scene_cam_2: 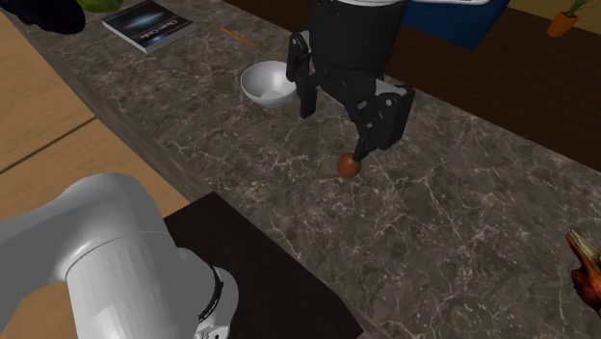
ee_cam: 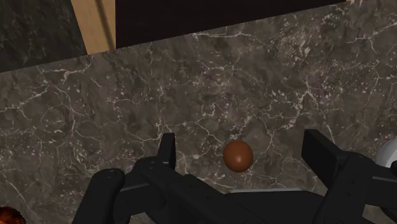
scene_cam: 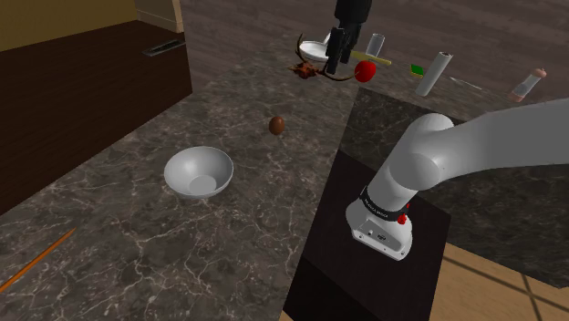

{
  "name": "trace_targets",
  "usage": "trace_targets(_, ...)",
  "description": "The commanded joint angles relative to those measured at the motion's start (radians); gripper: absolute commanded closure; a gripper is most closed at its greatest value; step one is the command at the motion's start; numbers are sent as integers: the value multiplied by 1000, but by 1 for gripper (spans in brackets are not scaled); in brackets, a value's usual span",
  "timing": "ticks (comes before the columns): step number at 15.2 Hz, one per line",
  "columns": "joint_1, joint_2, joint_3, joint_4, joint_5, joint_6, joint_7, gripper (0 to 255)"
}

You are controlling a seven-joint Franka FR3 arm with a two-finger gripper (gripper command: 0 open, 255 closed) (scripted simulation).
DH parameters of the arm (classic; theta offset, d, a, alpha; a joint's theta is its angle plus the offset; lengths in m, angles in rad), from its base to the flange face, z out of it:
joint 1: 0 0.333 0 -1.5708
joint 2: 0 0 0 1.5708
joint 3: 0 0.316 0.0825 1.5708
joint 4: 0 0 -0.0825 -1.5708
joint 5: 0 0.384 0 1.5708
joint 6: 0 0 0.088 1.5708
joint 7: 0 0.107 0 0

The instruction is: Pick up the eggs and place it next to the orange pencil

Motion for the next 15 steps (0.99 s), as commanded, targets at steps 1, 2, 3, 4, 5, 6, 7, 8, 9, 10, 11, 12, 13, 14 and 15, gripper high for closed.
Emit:
trace_targets(1,0,0,0,0,0,0,0,0)
trace_targets(2,5,16,10,-18,-1,35,6,0)
trace_targets(3,10,35,20,-35,-3,69,12,0)
trace_targets(4,15,54,30,-51,-4,104,18,0)
trace_targets(5,20,76,40,-65,-6,140,25,0)
trace_targets(6,24,98,50,-78,-9,175,32,0)
trace_targets(7,28,123,60,-89,-12,210,39,0)
trace_targets(8,32,149,70,-99,-15,246,46,0)
trace_targets(9,36,176,80,-108,-19,281,54,0)
trace_targets(10,39,205,89,-115,-24,316,63,0)
trace_targets(11,42,236,99,-121,-30,351,72,0)
trace_targets(12,44,267,109,-125,-36,386,81,0)
trace_targets(13,46,300,119,-128,-43,420,91,0)
trace_targets(14,47,334,129,-129,-52,454,102,0)
trace_targets(15,48,370,139,-129,-61,487,113,0)
